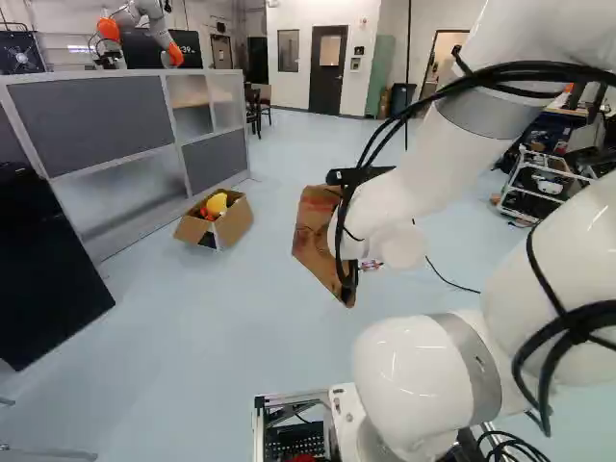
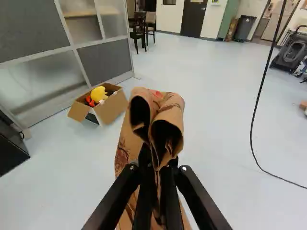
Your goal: Pick up the grocery bag from the ground
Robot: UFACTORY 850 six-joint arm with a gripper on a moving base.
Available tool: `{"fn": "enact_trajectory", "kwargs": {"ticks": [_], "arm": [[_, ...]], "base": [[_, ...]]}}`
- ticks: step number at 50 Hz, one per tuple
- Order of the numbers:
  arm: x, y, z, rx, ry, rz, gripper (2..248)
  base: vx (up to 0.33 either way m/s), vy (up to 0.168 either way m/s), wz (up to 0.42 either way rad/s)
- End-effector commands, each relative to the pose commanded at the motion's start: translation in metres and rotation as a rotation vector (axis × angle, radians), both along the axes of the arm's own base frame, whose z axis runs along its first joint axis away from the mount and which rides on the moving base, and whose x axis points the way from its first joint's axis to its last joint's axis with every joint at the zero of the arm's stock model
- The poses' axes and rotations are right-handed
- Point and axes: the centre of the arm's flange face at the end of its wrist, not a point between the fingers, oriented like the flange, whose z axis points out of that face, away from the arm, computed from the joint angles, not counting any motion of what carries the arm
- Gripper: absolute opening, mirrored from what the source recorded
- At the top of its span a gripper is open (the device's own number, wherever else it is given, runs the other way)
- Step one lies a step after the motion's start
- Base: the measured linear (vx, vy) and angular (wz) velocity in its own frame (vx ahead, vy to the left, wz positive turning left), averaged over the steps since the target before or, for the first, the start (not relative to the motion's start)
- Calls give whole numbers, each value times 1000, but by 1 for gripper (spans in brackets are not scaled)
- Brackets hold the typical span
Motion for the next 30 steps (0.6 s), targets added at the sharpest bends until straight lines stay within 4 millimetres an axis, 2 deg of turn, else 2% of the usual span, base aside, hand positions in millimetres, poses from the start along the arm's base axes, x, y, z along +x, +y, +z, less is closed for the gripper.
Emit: {"fn": "enact_trajectory", "kwargs": {"ticks": [30], "arm": [[-13, 0, -2, 1, -44, -3, 22]], "base": [[0, 0, 0]]}}
